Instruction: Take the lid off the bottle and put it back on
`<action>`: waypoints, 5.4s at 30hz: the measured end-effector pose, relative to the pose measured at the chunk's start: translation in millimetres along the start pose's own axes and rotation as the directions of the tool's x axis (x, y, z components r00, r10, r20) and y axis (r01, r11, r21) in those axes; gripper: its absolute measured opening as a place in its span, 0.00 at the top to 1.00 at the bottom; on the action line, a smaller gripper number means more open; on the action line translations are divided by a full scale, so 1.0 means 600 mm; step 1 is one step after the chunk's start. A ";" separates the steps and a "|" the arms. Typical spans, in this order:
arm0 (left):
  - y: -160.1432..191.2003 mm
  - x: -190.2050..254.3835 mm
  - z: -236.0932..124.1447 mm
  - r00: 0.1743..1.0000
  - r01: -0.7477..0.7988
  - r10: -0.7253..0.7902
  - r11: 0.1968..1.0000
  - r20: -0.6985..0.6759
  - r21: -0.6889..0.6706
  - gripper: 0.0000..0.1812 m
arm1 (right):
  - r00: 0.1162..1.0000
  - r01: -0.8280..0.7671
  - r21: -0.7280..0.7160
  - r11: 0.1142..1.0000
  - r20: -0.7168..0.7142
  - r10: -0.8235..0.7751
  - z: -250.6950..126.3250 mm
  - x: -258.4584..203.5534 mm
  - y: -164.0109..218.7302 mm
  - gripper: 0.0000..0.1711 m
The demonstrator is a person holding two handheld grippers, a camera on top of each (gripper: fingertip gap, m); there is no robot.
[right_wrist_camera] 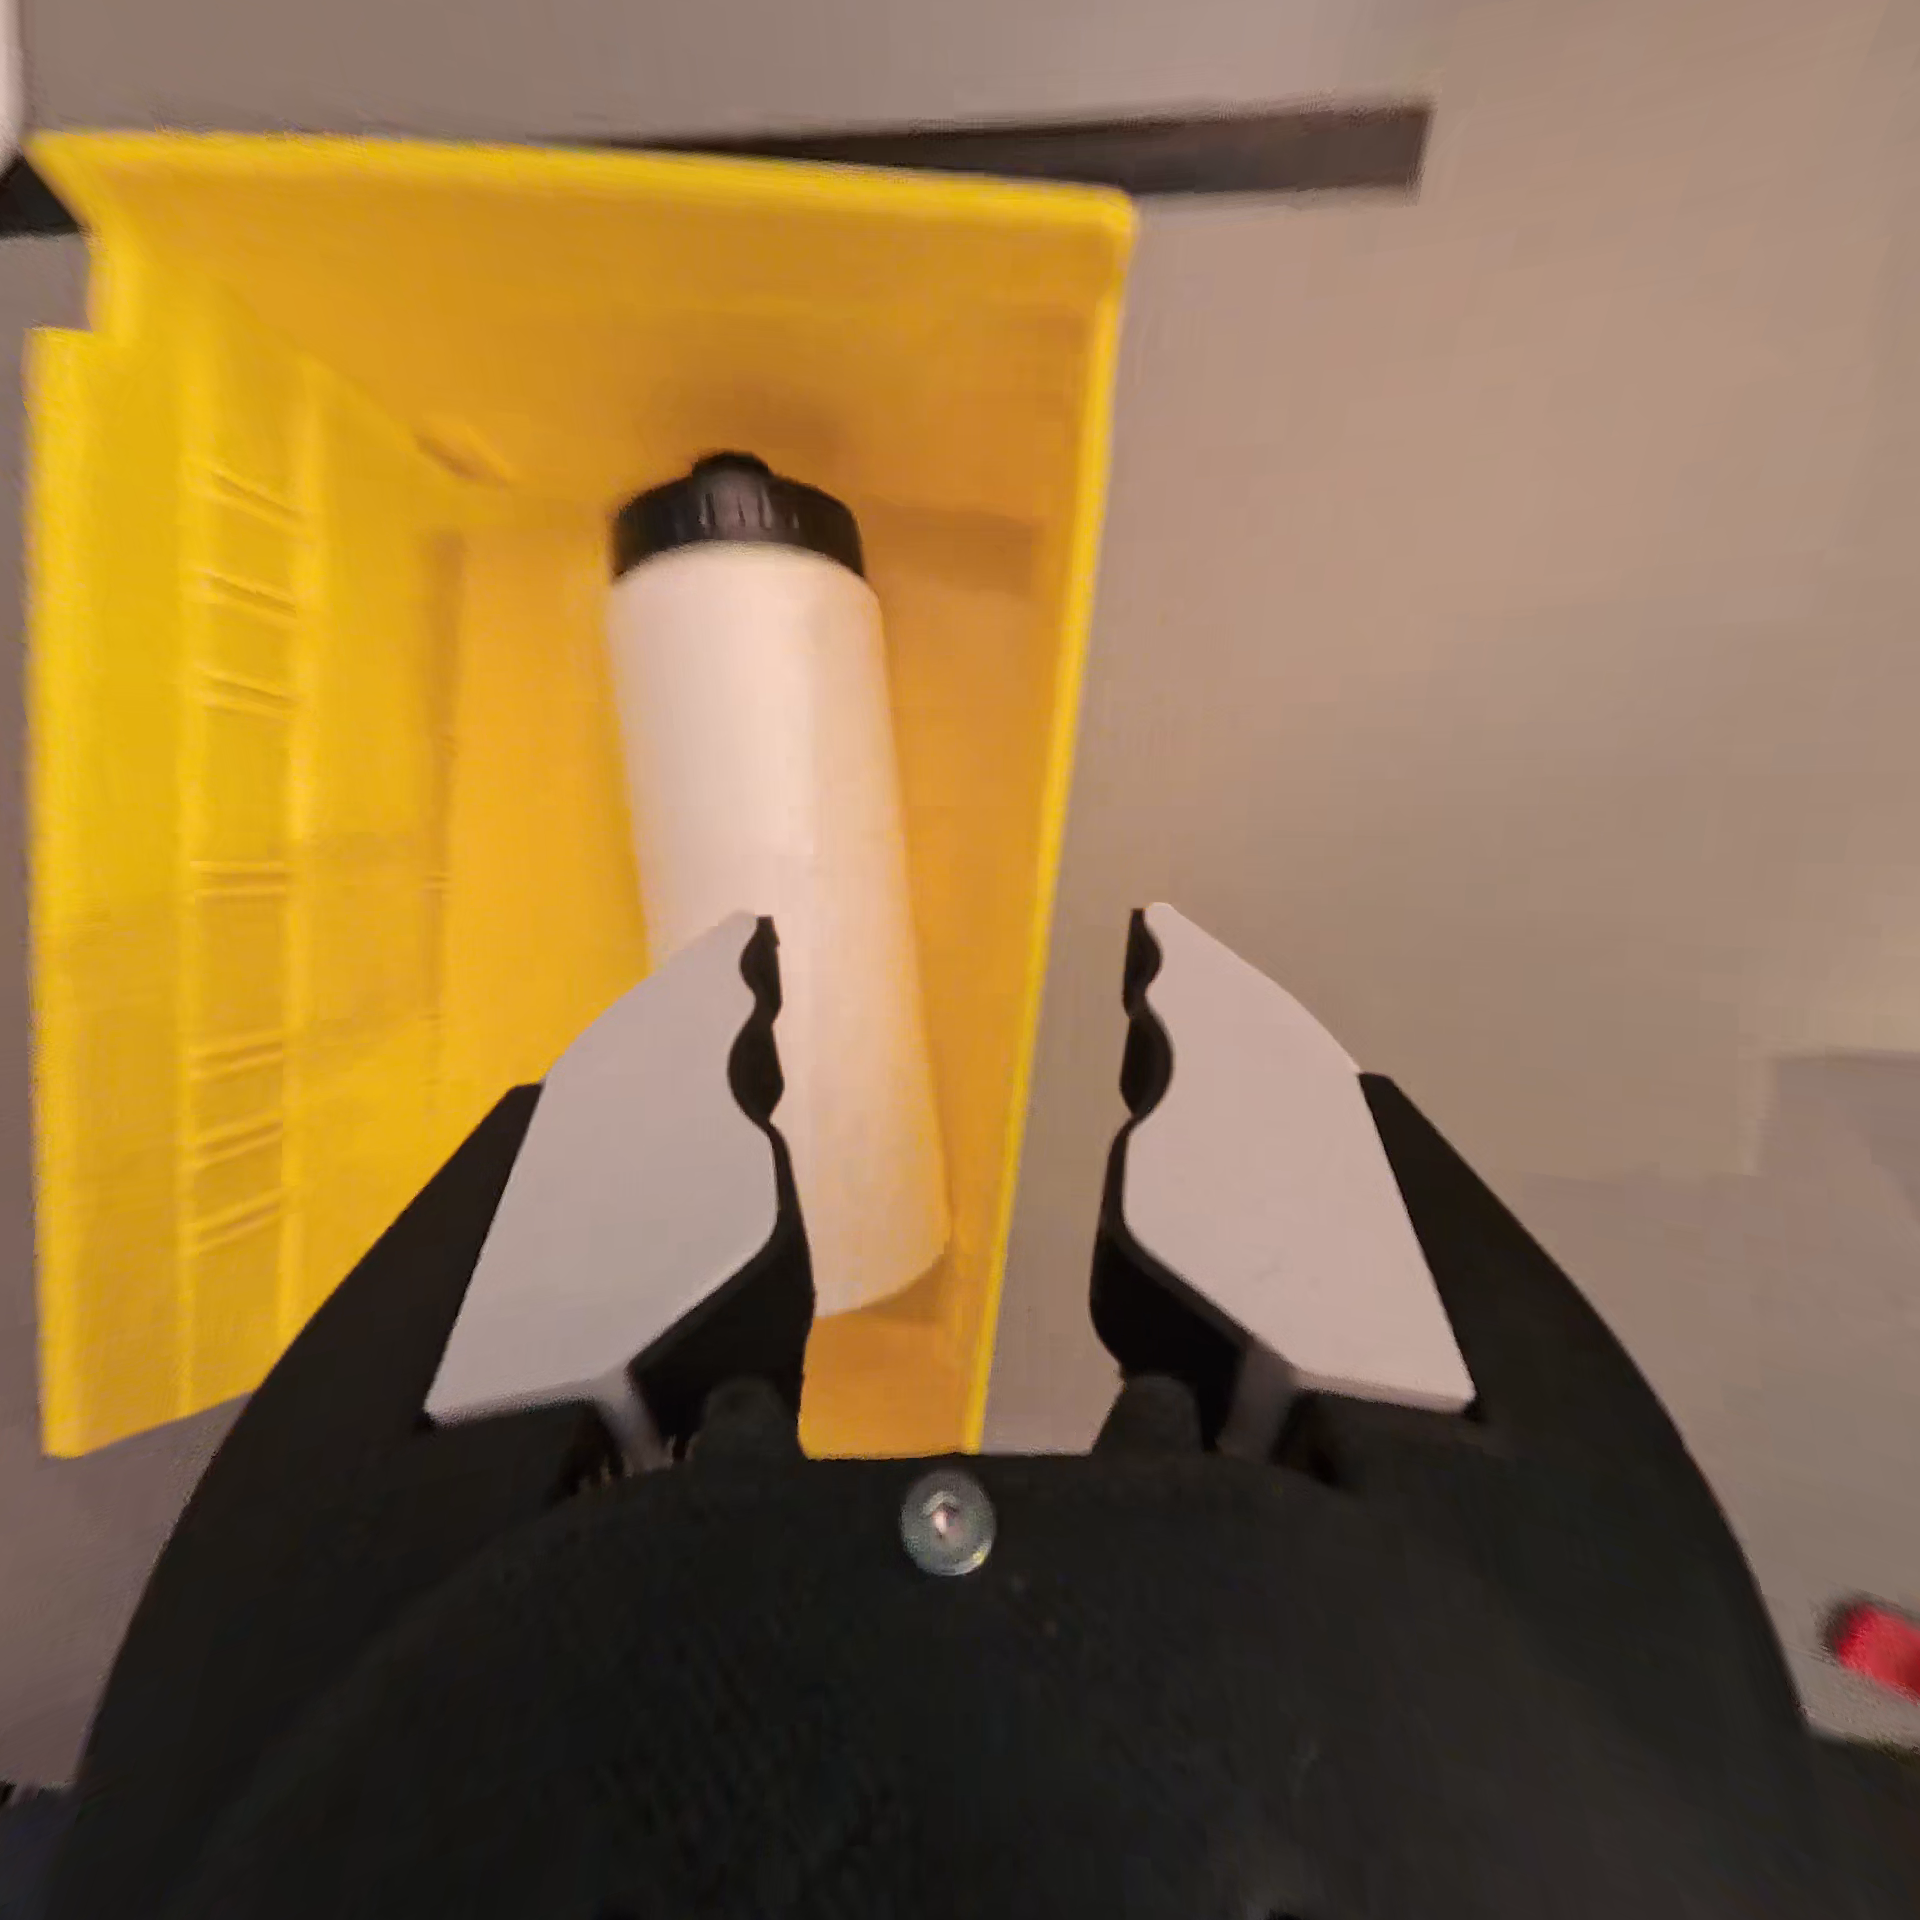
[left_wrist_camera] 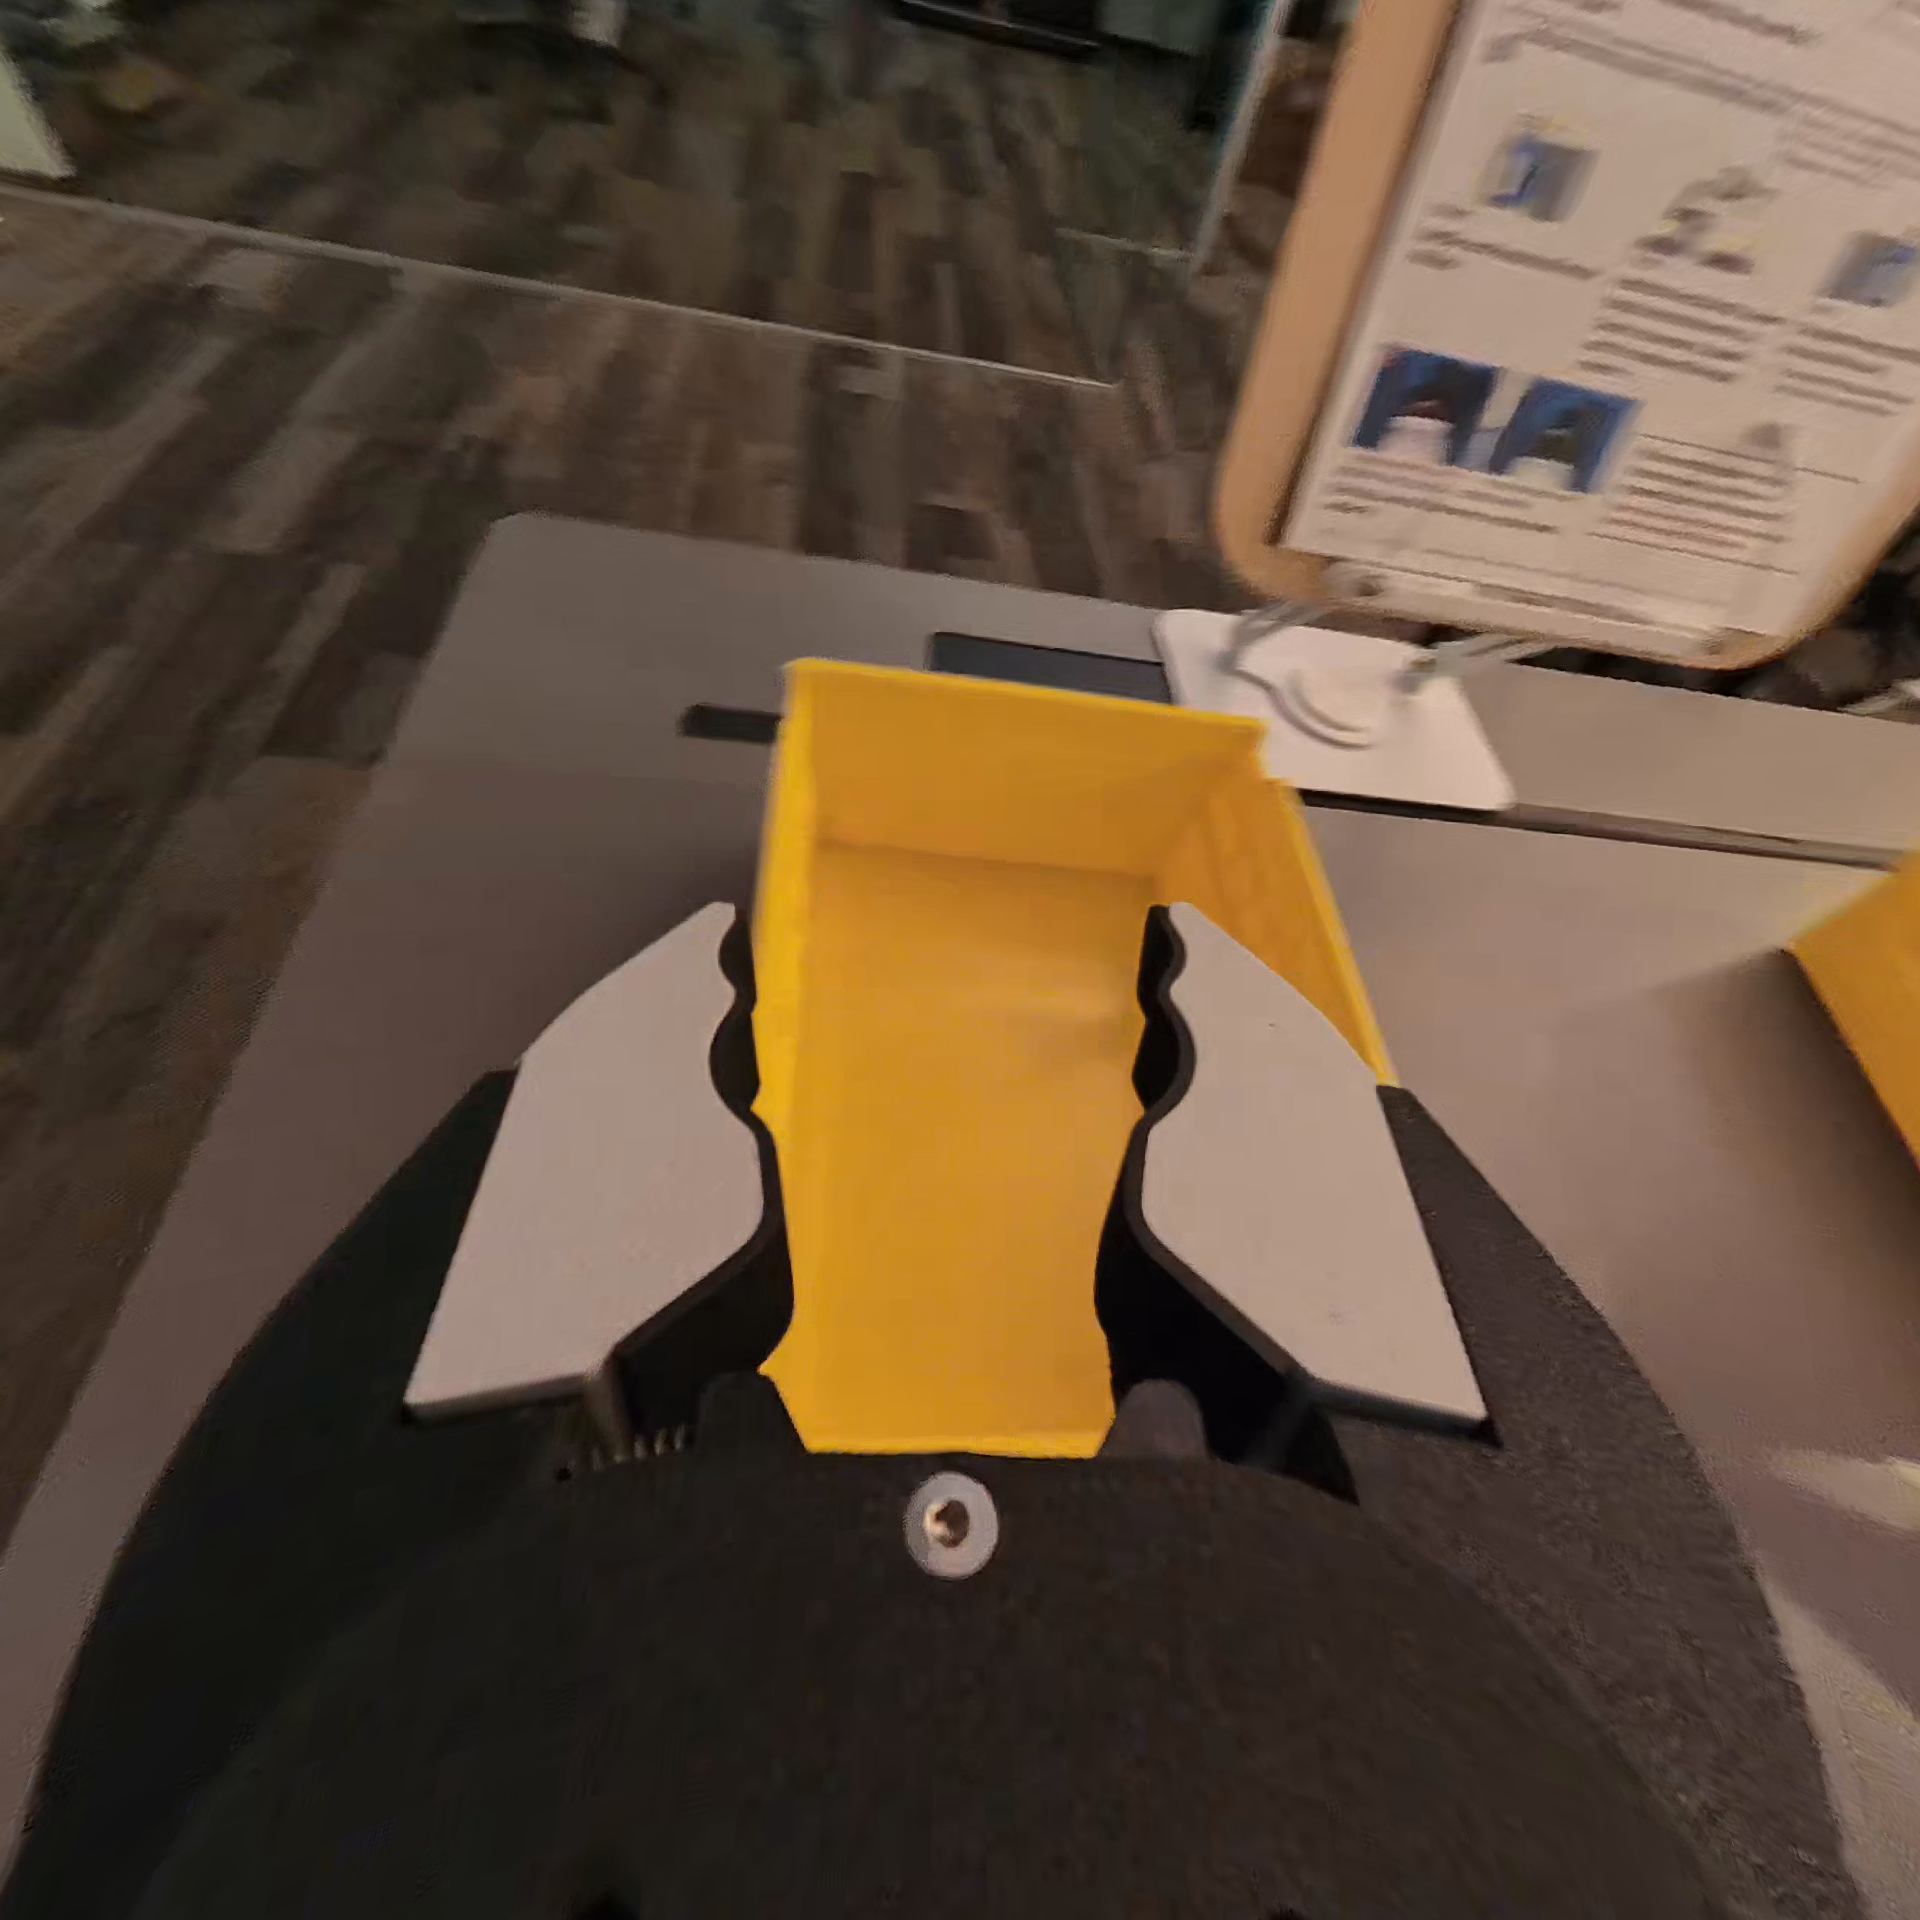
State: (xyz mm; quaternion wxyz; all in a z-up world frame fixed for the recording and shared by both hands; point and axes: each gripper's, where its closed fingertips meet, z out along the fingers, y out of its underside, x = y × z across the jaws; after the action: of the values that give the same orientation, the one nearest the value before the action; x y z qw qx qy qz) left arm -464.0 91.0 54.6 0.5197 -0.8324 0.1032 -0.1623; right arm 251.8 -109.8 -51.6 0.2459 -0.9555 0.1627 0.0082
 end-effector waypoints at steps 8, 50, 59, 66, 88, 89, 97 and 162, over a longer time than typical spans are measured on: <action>0.081 -0.095 0.018 0.986 0.045 -0.010 0.977 0.165 -0.210 0.63 | 0.992 -0.085 -0.254 0.963 0.064 0.105 0.072 0.021 0.074 0.88; 0.231 -0.019 0.106 0.990 -0.139 0.129 0.744 -0.064 -0.653 0.96 | 0.959 0.056 -0.484 0.873 0.269 0.088 0.129 -0.302 0.073 0.93; 0.244 0.019 0.117 0.963 -0.254 0.243 0.657 -0.120 -0.710 0.95 | 0.955 0.102 -0.467 0.878 0.292 0.044 0.133 -0.357 0.073 0.91; 0.252 0.043 0.118 0.953 -0.296 0.246 0.627 -0.178 -0.720 0.94 | 0.942 0.100 -0.473 0.875 0.328 0.069 0.134 -0.369 0.073 0.90; 0.201 0.084 0.087 0.955 -0.206 0.025 0.774 -0.297 -0.598 0.86 | 0.966 0.185 0.310 0.933 0.116 -0.230 -0.050 -0.383 -0.089 0.86; 0.192 0.083 0.085 0.956 -0.201 0.030 0.791 -0.292 -0.578 0.85 | 0.954 0.224 0.389 0.893 0.098 -0.282 -0.077 -0.409 -0.095 0.86; 0.098 0.079 0.057 0.956 -0.198 0.112 0.927 -0.271 -0.317 0.80 | 0.751 0.417 0.409 0.811 0.348 -0.561 -0.074 -0.677 -0.009 0.85; -0.048 0.133 0.007 0.821 0.328 -0.275 0.944 -0.501 0.020 0.64 | 0.967 0.160 -0.310 0.937 0.239 -0.086 -0.088 -0.516 -0.153 0.97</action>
State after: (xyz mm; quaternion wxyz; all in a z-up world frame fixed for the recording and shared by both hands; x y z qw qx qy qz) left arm -388.5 79.8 92.0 0.4870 -0.7408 0.0901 -0.4539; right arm -15.6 36.0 67.2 0.1008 -0.9844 0.0701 0.1263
